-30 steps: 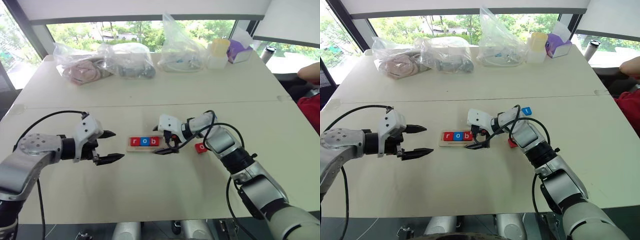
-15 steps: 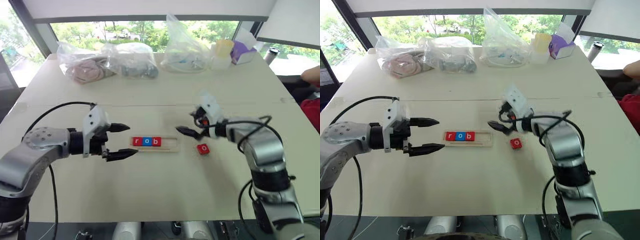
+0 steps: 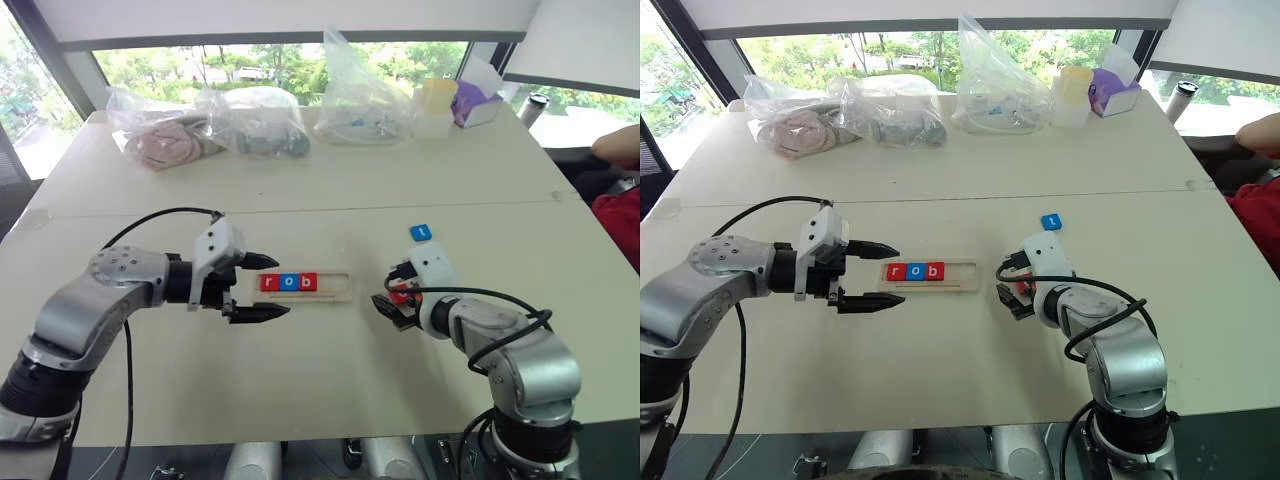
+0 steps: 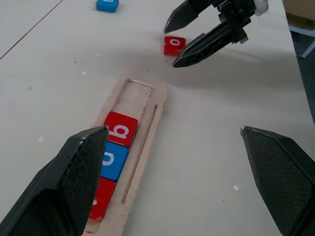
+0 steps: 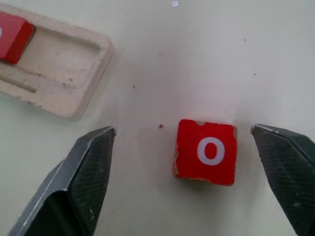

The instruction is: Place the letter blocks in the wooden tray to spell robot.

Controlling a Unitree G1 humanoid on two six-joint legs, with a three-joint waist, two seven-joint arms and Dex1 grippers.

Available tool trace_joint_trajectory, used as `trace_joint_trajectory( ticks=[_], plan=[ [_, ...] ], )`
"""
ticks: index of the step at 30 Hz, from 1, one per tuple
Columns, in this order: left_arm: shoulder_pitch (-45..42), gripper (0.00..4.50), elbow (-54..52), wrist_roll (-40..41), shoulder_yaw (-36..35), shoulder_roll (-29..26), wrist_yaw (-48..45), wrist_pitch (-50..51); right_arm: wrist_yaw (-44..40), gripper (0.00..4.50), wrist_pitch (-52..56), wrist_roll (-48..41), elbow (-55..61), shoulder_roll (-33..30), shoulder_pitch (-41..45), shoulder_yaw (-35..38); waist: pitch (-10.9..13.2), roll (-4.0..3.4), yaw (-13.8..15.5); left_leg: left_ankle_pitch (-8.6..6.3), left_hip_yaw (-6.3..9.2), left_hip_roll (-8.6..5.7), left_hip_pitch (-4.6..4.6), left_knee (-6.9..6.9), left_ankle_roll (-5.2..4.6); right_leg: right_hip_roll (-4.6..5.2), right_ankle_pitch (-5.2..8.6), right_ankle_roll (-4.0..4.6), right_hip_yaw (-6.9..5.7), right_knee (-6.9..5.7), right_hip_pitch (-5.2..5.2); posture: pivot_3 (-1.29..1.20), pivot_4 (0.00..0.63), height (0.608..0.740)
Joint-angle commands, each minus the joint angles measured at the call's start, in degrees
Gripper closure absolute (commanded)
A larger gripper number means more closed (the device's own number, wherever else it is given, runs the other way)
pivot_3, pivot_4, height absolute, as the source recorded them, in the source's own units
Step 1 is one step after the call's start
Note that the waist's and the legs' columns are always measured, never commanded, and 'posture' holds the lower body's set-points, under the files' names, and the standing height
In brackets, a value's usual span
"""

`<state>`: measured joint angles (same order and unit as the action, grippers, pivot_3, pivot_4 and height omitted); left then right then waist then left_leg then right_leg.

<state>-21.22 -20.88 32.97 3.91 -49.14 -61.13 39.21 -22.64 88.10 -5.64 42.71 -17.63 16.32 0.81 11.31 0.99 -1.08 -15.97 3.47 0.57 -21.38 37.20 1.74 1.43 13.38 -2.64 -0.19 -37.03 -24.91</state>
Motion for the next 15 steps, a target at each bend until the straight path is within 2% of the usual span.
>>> trace_joint_trajectory(
  ticks=[1,4,5,7,10,15],
  plan=[
    [-0.6,0.0,-0.8,-0.3,0.1,0.0,-0.7,-0.7,-12.5,0.02,-14.3,-7.2,2.6,-9.4,-1.9,4.1,0.0,0.0,0.1,0.0,-0.01,-0.01,-0.02,-0.01,0.0,0.02,0.0,-0.04,0.0,0.03,-0.01,0.0,0.15,0.74],
    [-0.7,0.0,-0.8,-0.2,0.2,-0.2,-1.2,-0.4,-35.2,0.02,-34.2,-14.9,-5.6,-23.0,-4.7,10.2,0.0,-0.01,0.2,-0.01,-0.01,-0.05,-0.03,-0.03,-0.02,0.05,0.04,-0.1,-0.01,0.15,0.04,0.0,0.15,0.74],
    [-0.8,0.0,-0.8,-0.3,0.3,-0.2,-1.4,-0.3,-41.1,0.02,-40.3,-15.5,-11.2,-26.8,-4.3,9.9,0.1,0.04,0.2,-0.02,-0.03,-0.05,0.01,-0.04,-0.03,0.05,0.05,-0.12,-0.01,0.24,0.12,0.0,0.15,0.74],
    [-0.9,0.0,-0.8,-0.3,0.2,-0.5,-1.7,-0.2,-46.8,0.02,-51.9,-12.4,-21.4,-31.8,-2.6,5.6,0.1,0.05,-0.2,-0.02,-0.09,-0.02,0.11,0.0,-0.04,0.01,0.09,0.0,-0.02,0.39,0.27,0.0,0.15,0.74],
    [-0.4,0.0,-1.9,0.2,-0.4,-1.3,-2.1,0.2,-52.3,0.02,-67.0,-7.3,-35.8,-33.9,2.8,-1.1,0.1,0.09,-0.5,-0.02,-0.16,0.05,0.16,0.02,-0.04,-0.02,0.05,0.05,-0.01,0.46,0.32,0.0,0.15,0.74],
    [1.2,0.0,-6.2,2.4,-1.6,-2.3,-1.5,2.3,-58.7,0.02,-84.1,-1.3,-59.0,-29.8,16.5,-10.1,0.1,0.07,-1.6,-0.02,-0.14,0.05,0.14,-0.02,-0.04,-0.03,-0.09,-0.09,0.01,0.38,0.3,0.0,0.15,0.74]
  ],
)
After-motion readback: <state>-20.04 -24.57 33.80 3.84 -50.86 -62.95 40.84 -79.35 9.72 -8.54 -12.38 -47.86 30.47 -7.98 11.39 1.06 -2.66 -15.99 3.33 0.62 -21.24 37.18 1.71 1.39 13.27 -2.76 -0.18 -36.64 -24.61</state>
